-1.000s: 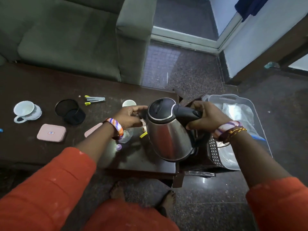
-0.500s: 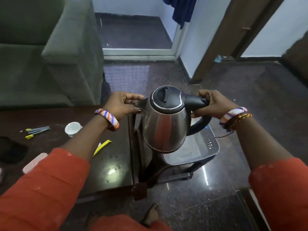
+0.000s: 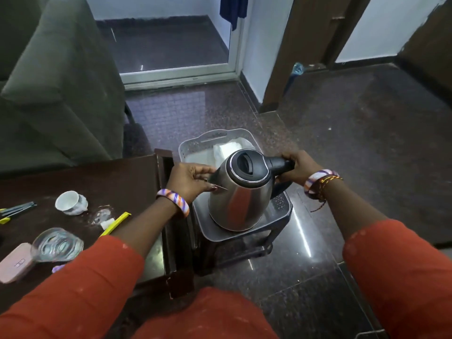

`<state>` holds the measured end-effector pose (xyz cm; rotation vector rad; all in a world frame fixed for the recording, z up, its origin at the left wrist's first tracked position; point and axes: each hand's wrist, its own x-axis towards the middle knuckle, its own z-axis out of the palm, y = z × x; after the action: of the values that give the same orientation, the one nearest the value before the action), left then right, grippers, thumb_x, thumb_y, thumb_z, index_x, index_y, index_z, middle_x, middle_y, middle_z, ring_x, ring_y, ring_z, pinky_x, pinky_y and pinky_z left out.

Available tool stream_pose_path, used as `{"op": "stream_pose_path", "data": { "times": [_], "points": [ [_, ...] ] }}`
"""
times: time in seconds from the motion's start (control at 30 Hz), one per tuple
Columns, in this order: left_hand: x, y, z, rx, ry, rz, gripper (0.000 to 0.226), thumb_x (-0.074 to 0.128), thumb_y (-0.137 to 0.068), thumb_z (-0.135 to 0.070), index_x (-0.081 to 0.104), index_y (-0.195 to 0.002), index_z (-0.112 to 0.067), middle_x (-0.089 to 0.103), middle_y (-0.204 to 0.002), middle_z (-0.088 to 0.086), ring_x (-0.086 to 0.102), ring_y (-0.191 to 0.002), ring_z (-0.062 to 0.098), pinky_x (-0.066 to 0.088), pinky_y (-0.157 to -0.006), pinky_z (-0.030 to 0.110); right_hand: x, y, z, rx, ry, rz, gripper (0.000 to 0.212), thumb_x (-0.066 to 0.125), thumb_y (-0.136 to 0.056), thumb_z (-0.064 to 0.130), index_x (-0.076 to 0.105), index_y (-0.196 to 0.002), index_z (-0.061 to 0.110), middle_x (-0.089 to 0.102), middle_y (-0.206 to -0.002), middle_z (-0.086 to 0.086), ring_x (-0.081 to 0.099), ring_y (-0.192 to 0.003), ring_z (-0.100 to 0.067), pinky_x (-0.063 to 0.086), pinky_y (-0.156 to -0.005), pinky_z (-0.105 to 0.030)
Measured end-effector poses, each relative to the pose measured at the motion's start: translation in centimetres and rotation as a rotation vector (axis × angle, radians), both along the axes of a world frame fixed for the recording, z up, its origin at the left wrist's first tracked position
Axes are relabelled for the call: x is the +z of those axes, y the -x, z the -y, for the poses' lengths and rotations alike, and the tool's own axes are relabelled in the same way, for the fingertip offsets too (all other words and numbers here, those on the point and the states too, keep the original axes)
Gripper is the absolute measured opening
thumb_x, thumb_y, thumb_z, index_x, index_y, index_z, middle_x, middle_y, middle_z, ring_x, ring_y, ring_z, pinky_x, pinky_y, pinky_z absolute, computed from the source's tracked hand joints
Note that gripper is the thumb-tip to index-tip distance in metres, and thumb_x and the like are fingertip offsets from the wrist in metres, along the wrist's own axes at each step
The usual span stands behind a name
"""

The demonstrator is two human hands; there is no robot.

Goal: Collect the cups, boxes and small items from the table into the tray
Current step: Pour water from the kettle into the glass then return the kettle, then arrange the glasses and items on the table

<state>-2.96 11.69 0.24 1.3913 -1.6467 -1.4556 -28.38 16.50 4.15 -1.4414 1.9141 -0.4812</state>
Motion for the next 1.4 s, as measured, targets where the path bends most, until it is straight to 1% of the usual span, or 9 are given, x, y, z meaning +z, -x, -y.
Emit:
{"op": "stream_pose_path", "data": {
  "times": [0.17,0.33,0.53,0.67,0.8,1.03,1.17,1.27,1.4],
  "points": [
    [-0.7,0.3,-0.8,-0.010,-0.006,0.062,0.044,0.075,-0.059,0.015,0.069,-0.101,0.001,0.073,-0.077,0.004,0.065,-0.058,-0.007,0.060,-0.074,0.025,-1.2,0.4,-0.2,0.019,-0.022,0.002,0.040,0.069,-0.067,-0.010,0.065,-0.105,0.004,0.062,-0.090,-0.007,0.056,-0.086,-0.018,0.047,-0.077,-0.031],
    [-1.2,0.0,-1.0,-0.022,-0.010,0.123,0.045,0.076,-0.058,0.014,0.069,-0.101,0.003,0.067,-0.050,-0.022,0.063,-0.055,-0.013,0.055,-0.059,0.008,-1.7,0.0,-0.1,0.070,-0.058,-0.092,0.042,0.070,-0.068,-0.004,0.065,-0.108,0.009,0.060,-0.098,-0.004,0.057,-0.094,-0.021,0.049,-0.089,-0.038],
    [-1.0,-0.2,-0.6,-0.021,0.039,0.188,0.040,0.067,-0.071,0.013,0.065,-0.109,0.000,0.069,-0.107,0.018,0.064,-0.091,0.018,0.054,-0.089,0.032,-1.4,-1.2,0.3,0.042,-0.039,-0.147,0.045,0.052,-0.074,-0.012,0.062,-0.113,0.009,0.065,-0.114,-0.013,0.058,-0.106,-0.025,0.042,-0.082,-0.027],
    [-0.4,-0.6,-0.6,-0.161,0.091,0.253,0.042,0.061,-0.076,0.013,0.062,-0.115,0.000,0.065,-0.109,0.009,0.060,-0.099,0.014,0.048,-0.073,0.001,0.0,-2.2,0.8,0.043,-0.052,-0.239,0.045,0.048,-0.080,-0.012,0.060,-0.119,0.008,0.062,-0.121,-0.013,0.058,-0.112,-0.027,0.042,-0.082,-0.023],
    [0.7,-1.7,-0.2,-0.174,0.135,0.306,0.042,0.065,-0.078,0.000,0.059,-0.120,-0.002,0.066,-0.117,0.014,0.064,-0.106,0.024,0.049,-0.097,0.029,2.1,-4.3,1.8,-0.033,0.134,-0.303,0.035,0.051,-0.081,-0.006,0.063,-0.112,0.005,0.064,-0.117,-0.016,0.060,-0.109,-0.030,0.051,-0.095,-0.037],
    [1.5,-8.9,0.3,-0.029,0.141,0.309,0.032,0.065,-0.080,-0.003,0.065,-0.112,-0.003,0.071,-0.107,0.015,0.067,-0.098,0.020,0.051,-0.094,0.034,5.2,-14.8,4.0,0.152,0.407,-0.163,0.036,0.043,-0.077,-0.009,0.071,-0.096,0.003,0.073,-0.099,-0.015,0.066,-0.097,-0.028,0.048,-0.088,-0.028],
    [0.1,-16.3,0.2,0.144,0.036,0.340,0.029,0.063,-0.080,0.001,0.065,-0.109,-0.001,0.070,-0.103,0.015,0.065,-0.071,-0.007,0.049,-0.080,0.022,3.9,-21.9,5.1,0.365,0.298,-0.061,0.032,0.047,-0.077,-0.008,0.071,-0.096,0.002,0.074,-0.098,-0.015,0.066,-0.095,-0.026,0.039,-0.072,-0.017],
    [-0.9,-22.5,-0.1,0.299,-0.027,0.456,0.027,0.063,-0.078,0.001,0.067,-0.105,0.000,0.070,-0.104,0.020,0.067,-0.095,0.024,0.048,-0.096,0.032,1.4,-26.9,6.0,0.483,0.136,0.008,0.031,0.049,-0.080,-0.005,0.069,-0.103,0.003,0.072,-0.104,-0.014,0.066,-0.101,-0.025,0.043,-0.082,-0.020],
    [-3.8,-30.7,-0.4,0.414,-0.162,0.697,0.031,0.064,-0.079,-0.012,0.065,-0.108,-0.001,0.068,-0.113,0.018,0.061,-0.109,0.031,0.044,-0.094,0.031,-4.1,-33.7,7.1,0.566,-0.129,0.075,0.031,0.051,-0.082,0.000,0.066,-0.109,0.002,0.071,-0.105,-0.016,0.064,-0.094,-0.024,0.049,-0.091,-0.033]
  ]
}}
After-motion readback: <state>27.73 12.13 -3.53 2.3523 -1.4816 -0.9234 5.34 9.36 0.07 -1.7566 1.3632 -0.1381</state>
